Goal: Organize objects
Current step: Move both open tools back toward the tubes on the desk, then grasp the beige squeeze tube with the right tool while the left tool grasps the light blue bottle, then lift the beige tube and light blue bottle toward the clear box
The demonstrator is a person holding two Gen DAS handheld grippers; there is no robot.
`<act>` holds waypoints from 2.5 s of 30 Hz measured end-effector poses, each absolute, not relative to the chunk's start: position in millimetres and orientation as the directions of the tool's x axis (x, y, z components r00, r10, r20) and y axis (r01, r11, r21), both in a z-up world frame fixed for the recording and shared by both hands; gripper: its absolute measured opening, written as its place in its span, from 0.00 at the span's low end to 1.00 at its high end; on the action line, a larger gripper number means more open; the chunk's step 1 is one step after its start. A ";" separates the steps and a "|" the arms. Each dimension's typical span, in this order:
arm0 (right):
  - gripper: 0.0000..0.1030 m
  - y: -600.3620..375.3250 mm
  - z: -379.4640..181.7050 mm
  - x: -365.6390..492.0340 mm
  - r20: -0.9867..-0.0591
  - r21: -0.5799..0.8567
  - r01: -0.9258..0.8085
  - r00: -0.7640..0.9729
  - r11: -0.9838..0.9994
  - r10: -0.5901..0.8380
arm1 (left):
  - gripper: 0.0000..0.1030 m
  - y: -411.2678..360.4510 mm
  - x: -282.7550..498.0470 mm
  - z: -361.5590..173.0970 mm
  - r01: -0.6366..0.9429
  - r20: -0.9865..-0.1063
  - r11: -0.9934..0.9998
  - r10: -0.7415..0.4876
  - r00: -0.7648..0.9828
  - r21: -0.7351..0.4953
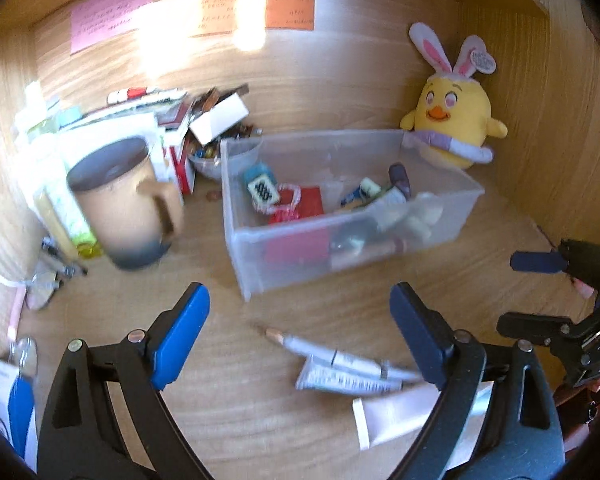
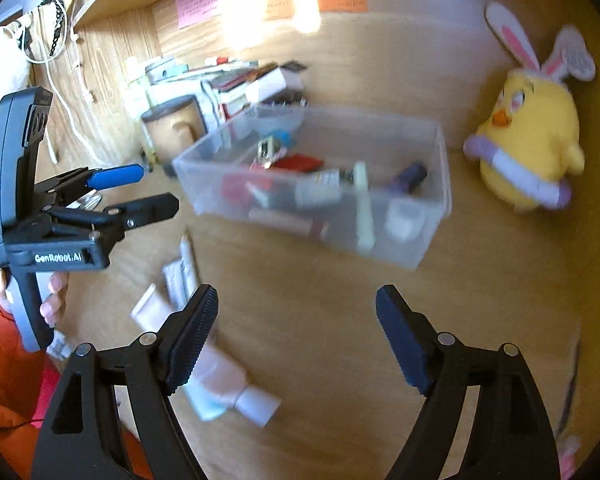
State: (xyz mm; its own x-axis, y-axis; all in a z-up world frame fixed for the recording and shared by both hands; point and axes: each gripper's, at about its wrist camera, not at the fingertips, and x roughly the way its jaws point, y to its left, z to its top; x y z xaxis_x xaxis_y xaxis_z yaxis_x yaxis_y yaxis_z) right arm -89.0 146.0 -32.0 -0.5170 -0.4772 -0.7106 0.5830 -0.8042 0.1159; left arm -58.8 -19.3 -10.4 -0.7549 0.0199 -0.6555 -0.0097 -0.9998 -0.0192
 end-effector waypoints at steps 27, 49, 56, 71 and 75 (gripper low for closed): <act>0.47 143.8 -68.0 -47.9 -0.744 0.166 0.645 -0.414 -0.746 -0.524 | 0.90 -7.8 -0.6 -32.7 -0.010 -0.700 -1.000 0.011 -0.714 -0.005; 0.21 165.8 -74.9 -62.0 -0.750 0.110 0.548 -0.502 -0.829 -0.431 | 0.90 69.1 -14.4 -66.4 -0.260 -0.797 -0.963 0.212 -0.565 -0.072; 0.21 185.1 -74.7 -61.5 -0.747 0.106 0.518 -0.521 -0.849 -0.412 | 0.93 92.0 -19.3 -73.6 -0.274 -0.795 -0.962 0.178 -0.581 -0.015; 0.32 168.8 -79.6 -68.2 -0.763 0.033 0.550 -0.525 -0.834 -0.377 | 0.71 86.4 -14.3 -67.8 -0.269 -0.759 -0.962 0.201 -0.619 -0.035; 0.20 162.5 -80.5 -63.6 -0.757 -0.002 0.550 -0.547 -0.835 -0.358 | 0.71 84.4 -11.4 -58.1 -0.264 -0.734 -0.964 0.209 -0.646 -0.042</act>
